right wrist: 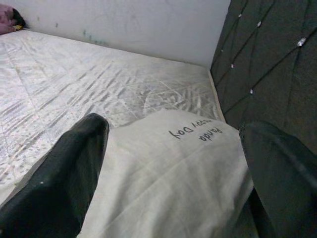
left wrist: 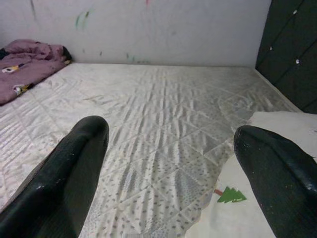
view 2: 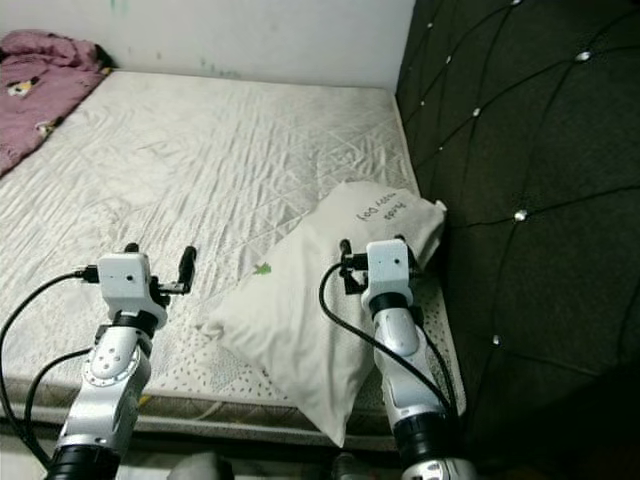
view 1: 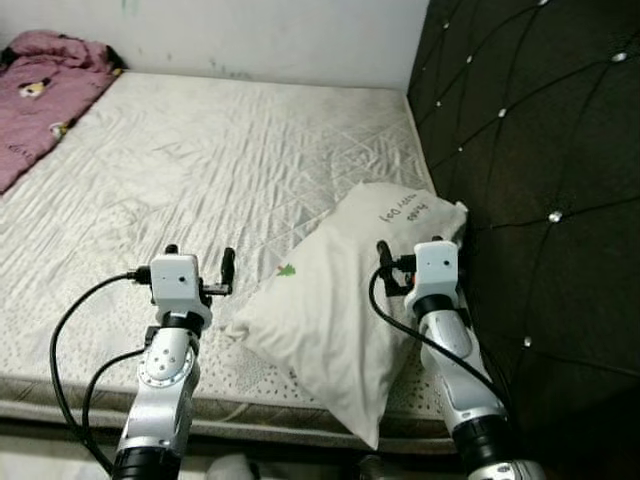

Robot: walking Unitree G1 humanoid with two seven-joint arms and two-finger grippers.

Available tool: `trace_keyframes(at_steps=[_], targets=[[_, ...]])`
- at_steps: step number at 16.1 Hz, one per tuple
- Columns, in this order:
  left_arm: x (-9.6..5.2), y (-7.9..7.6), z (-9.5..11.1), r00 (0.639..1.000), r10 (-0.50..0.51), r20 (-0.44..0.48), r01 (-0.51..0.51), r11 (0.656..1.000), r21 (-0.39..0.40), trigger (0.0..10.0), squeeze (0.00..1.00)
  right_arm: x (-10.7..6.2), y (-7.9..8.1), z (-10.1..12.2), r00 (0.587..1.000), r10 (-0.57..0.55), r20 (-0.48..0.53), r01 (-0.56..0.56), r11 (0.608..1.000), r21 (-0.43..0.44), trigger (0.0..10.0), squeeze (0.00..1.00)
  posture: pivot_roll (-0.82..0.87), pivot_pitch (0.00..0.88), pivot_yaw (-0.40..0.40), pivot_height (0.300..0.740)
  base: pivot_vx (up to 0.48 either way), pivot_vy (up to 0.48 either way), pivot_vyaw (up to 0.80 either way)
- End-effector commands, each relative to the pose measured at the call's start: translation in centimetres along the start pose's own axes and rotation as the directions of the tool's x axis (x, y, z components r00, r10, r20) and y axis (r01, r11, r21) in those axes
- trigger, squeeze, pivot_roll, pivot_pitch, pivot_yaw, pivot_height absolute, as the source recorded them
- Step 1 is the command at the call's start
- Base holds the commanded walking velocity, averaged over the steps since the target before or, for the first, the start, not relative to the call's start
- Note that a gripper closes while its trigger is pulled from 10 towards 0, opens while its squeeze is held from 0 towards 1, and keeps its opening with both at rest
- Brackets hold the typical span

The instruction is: Clean up the room

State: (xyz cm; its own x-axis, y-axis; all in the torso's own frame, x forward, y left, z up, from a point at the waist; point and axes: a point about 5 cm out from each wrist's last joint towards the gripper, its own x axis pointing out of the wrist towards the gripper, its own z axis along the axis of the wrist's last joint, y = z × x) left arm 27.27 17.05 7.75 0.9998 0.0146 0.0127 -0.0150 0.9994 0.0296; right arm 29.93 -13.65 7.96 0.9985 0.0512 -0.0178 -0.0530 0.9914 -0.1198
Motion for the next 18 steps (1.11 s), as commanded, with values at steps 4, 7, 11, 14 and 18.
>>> trace_keyframes(at_steps=[4, 7, 11, 14, 18], targets=[[0.19, -0.05, -0.13, 1.000, 0.001, -0.014, -0.001, 1.000, 0.006, 10.0, 0.00, 0.01, -0.21, -0.24, 1.000, 0.003, -0.012, -0.003, 1.000, -0.007, 10.0, 0.00, 0.08, 0.000, -0.014, 0.627, 0.000, 0.000, 0.00], [0.17, -0.13, -0.13, 1.000, 0.005, -0.013, -0.005, 1.000, 0.004, 10.0, 0.00, -0.01, -0.25, -0.26, 1.000, 0.009, -0.013, -0.009, 1.000, -0.010, 10.0, 0.00, 0.08, 0.000, -0.018, 0.602, 0.000, 0.000, 0.00], [0.10, 0.07, -0.23, 0.999, 0.030, -0.020, -0.030, 1.000, -0.004, 10.0, 0.00, -0.07, -0.10, -0.36, 1.000, 0.024, -0.016, -0.024, 0.999, -0.025, 10.0, 0.00, 0.08, 0.000, -0.022, 0.602, 0.000, 0.000, 0.00], [0.07, 0.03, -0.28, 0.999, 0.027, -0.024, -0.027, 1.000, -0.002, 10.0, 0.00, -0.09, -0.06, -0.36, 0.999, 0.031, -0.016, -0.032, 0.999, -0.029, 10.0, 0.00, 0.08, 0.000, -0.022, 0.602, 0.000, 0.000, 0.00], [0.09, 0.02, -0.33, 0.999, 0.025, -0.028, -0.025, 1.000, -0.001, 10.0, 0.00, -0.06, 0.03, -0.37, 0.999, 0.039, -0.016, -0.040, 0.999, -0.026, 10.0, 0.00, 0.08, 0.000, -0.021, 0.592, 0.000, 0.000, 0.00]])
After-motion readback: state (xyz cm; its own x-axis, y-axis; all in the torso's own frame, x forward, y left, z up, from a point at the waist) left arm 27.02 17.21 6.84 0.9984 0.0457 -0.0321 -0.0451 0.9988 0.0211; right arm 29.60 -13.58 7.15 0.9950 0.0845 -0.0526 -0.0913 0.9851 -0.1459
